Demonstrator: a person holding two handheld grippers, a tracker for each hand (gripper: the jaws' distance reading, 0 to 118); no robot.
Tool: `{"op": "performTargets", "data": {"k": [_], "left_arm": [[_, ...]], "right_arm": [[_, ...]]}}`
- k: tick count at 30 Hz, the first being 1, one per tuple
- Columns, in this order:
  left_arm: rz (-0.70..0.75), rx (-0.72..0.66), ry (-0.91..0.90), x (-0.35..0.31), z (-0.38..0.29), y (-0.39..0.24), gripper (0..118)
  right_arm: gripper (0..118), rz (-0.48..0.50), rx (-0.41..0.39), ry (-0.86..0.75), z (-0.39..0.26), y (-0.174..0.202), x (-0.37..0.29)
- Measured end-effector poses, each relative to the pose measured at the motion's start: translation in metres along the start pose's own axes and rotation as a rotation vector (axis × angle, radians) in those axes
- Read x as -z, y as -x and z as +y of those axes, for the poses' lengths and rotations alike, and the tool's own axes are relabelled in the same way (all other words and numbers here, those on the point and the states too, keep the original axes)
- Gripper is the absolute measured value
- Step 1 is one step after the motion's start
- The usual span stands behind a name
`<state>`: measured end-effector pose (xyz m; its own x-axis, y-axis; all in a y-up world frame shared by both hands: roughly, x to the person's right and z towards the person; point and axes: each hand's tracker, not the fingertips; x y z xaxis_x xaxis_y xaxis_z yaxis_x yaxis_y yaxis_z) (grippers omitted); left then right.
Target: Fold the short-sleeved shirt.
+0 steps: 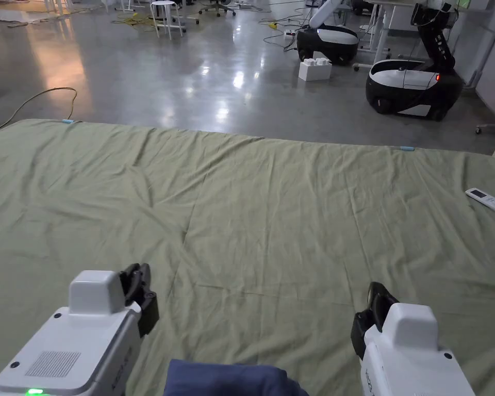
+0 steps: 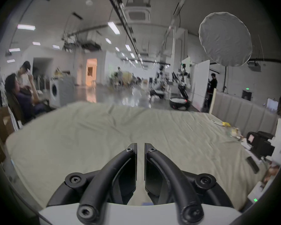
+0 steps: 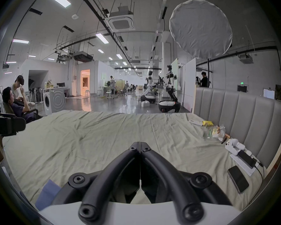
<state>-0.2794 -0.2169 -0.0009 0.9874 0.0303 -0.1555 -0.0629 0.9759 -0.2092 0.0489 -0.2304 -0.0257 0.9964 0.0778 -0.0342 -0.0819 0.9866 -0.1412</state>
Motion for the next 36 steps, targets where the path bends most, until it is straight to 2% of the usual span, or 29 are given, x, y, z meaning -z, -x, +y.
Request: {"op": "performTargets", "data": {"k": [3,12,13,17,23,25,29,33,35,36], "left_arm": [[0.072,0.03,-0.04,-0.004,0.004,0.005,9],[0.078,0.04,-0.033,-0.006,-0.005,0.02,9],[0.077,0.034,-0.02,-0.005,-0.009,0.023,9],[0.078,0.031,0.036,-0.006,-0.024,0.035,9],[0.082,0.023,0.12,-0.014,-0.049,0.051,9],[0.09,0.011,0.14,-0.018,-0.056,0.056,9],[0.086,-0.039,0.186,-0.026,-0.068,0.067,9],[0.029,-0.118,0.235,-0.029,-0.075,0.074,9],[-0.054,-0.18,0.287,-0.023,-0.076,0.078,19],[-0.126,-0.224,0.343,-0.017,-0.077,0.08,31]], "right_arm": [[1,-0.005,-0.011,-0.035,0.009,0.0,0.0],[1,-0.022,-0.005,-0.005,0.006,-0.006,-0.013],[1,-0.005,0.035,0.045,-0.001,-0.004,-0.017],[1,0.086,0.004,0.126,-0.026,0.02,-0.033],[1,0.248,-0.051,0.236,-0.067,0.081,-0.041],[1,0.271,-0.066,0.254,-0.083,0.097,-0.036],[1,0.23,-0.08,0.352,-0.12,0.106,-0.021],[1,0.141,-0.09,0.416,-0.145,0.099,-0.014],[1,0.138,-0.099,0.412,-0.152,0.097,-0.014],[1,0.131,-0.118,0.409,-0.154,0.097,-0.016]]}}
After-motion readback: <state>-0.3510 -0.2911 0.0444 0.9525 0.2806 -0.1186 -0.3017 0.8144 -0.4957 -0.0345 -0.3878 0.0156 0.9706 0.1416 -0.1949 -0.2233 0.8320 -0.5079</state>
